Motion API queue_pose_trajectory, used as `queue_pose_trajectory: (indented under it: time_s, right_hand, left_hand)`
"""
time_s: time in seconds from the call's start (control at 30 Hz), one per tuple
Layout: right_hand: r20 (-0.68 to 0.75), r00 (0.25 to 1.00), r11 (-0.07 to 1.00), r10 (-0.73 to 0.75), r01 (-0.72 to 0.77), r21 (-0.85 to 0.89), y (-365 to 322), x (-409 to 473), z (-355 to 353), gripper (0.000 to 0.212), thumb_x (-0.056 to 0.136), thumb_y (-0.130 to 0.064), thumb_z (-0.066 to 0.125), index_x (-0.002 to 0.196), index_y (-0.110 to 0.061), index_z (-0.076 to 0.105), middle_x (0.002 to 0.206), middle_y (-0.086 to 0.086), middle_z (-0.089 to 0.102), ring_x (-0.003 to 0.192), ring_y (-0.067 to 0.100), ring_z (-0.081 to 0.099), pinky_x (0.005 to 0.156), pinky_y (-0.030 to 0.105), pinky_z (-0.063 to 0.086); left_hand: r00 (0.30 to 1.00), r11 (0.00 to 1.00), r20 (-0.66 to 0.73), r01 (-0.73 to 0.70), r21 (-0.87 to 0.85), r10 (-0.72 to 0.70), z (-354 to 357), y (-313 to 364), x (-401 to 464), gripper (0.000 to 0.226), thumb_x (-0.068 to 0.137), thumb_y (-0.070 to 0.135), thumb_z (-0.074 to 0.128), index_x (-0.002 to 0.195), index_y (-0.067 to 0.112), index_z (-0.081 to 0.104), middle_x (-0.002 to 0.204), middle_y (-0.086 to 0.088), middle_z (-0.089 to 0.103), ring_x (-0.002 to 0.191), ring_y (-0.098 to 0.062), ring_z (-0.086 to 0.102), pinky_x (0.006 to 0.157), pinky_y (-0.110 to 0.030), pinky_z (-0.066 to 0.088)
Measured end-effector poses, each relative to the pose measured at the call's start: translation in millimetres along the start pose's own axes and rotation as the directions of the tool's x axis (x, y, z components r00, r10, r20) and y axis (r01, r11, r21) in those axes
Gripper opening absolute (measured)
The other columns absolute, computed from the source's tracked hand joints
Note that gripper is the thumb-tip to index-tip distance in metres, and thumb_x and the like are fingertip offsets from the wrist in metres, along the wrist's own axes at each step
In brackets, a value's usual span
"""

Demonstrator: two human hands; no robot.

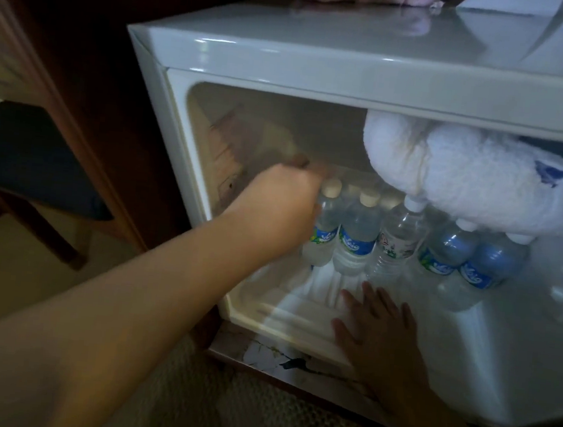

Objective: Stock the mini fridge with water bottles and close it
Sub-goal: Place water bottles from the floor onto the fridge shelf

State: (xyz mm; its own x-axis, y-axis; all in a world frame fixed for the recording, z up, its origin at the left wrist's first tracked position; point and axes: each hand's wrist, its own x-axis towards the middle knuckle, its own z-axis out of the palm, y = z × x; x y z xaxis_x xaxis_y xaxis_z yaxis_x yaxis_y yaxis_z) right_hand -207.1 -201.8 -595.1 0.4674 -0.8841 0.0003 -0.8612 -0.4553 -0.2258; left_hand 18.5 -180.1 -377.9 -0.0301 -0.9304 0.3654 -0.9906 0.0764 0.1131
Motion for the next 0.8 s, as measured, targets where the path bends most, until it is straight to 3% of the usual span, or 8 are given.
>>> queue_pose_trajectory:
  time_s: [0.13,0.2,0.3,0.47,0.53,0.57,0.67,0.8]
  right_hand:
    - [0.001,1.000,1.000,0.005,-0.005,-0.029,4.1,-2.5,2.3,0.070,0.089,-0.071,0.032,0.140,-0.032,0.060,0.157,0.003,0.048,0.146,0.027,0.042,0.117,0.060,0.027]
    - [-0.050,0.998,0.999,-0.039,0.037,-0.031,5.5,-5.6,0.9,0.065,0.086,-0.067,0.040,0.117,-0.022,0.076,0.135,0.010,0.068,0.124,0.034,0.062,0.104,0.058,0.043]
    - [-0.156,0.972,0.983,-0.175,0.182,0.032,-17.0,-9.4,-7.4,0.052,0.091,-0.060,0.047,0.099,-0.020,0.079,0.107,0.006,0.074,0.100,0.035,0.065,0.087,0.052,0.051]
    - [-0.240,0.725,0.721,-0.646,0.683,0.121,-132.2,-26.9,-23.1,0.039,0.099,-0.051,0.052,0.101,-0.025,0.080,0.093,-0.004,0.075,0.079,0.019,0.072,0.067,0.033,0.059]
    - [-0.228,0.586,0.564,-0.777,0.810,0.160,-179.7,-36.1,-17.9,0.029,0.094,-0.047,0.060,0.105,-0.029,0.080,0.093,-0.006,0.076,0.073,0.011,0.072,0.061,0.025,0.059]
    - [-0.102,0.560,0.531,-0.822,0.819,0.220,-203.9,-37.4,-17.2,0.030,0.095,-0.050,0.058,0.113,-0.034,0.076,0.098,-0.011,0.075,0.073,0.002,0.068,0.063,0.019,0.056]
    - [0.249,0.534,0.589,-0.808,0.755,0.289,-269.2,-32.7,-0.1,0.041,0.100,-0.062,0.042,0.140,-0.052,0.047,0.119,-0.032,0.053,0.084,-0.011,0.053,0.072,0.010,0.042]
    - [0.405,0.524,0.656,-0.749,0.668,0.350,-347.6,-30.6,40.2,0.040,0.102,-0.050,0.051,0.141,-0.050,0.043,0.115,-0.026,0.049,0.092,-0.006,0.052,0.080,0.020,0.050]
  left_hand:
    - [0.988,0.958,-0.138,-0.110,-0.266,0.075,-36.0,15.8,-101.0,0.022,0.096,0.032,0.067,0.117,0.024,0.070,0.099,0.010,0.069,0.077,-0.005,0.064,0.070,-0.033,0.058]
    - [0.988,0.936,-0.149,-0.089,-0.339,0.040,-47.3,9.2,-143.8,0.017,0.096,0.033,0.069,0.110,0.024,0.073,0.092,0.012,0.068,0.071,-0.002,0.061,0.067,-0.028,0.056]
    - [0.985,0.952,-0.166,-0.012,-0.304,-0.040,-65.7,-26.6,-203.8,0.012,0.093,0.027,0.075,0.103,0.021,0.076,0.085,0.017,0.062,0.073,0.000,0.059,0.070,-0.018,0.051]
    - [0.910,0.907,-0.106,0.378,-0.186,-0.402,-102.4,-98.6,-315.9,0.009,0.093,0.032,0.073,0.102,0.031,0.074,0.089,0.026,0.063,0.078,0.003,0.062,0.066,-0.009,0.045]
    - [0.794,0.801,-0.120,0.580,-0.145,-0.596,-112.6,-121.6,-357.0,0.007,0.094,0.036,0.071,0.101,0.035,0.073,0.088,0.027,0.065,0.077,-0.001,0.064,0.061,-0.014,0.048]
    - [0.698,0.707,-0.118,0.694,-0.134,-0.707,-115.6,-132.9,-374.1,0.006,0.094,0.038,0.071,0.100,0.038,0.071,0.086,0.027,0.066,0.077,-0.001,0.065,0.059,-0.014,0.047]
    - [0.385,0.387,-0.041,0.915,-0.113,-0.922,-113.0,-167.7,-417.3,0.015,0.092,0.045,0.069,0.106,0.039,0.069,0.085,0.021,0.069,0.074,0.005,0.064,0.061,-0.014,0.043]
    - [0.165,0.157,0.160,0.986,-0.062,-0.973,-85.6,-209.5,-461.1,0.026,0.092,0.050,0.066,0.112,0.034,0.067,0.093,0.015,0.069,0.085,-0.002,0.065,0.068,-0.022,0.048]
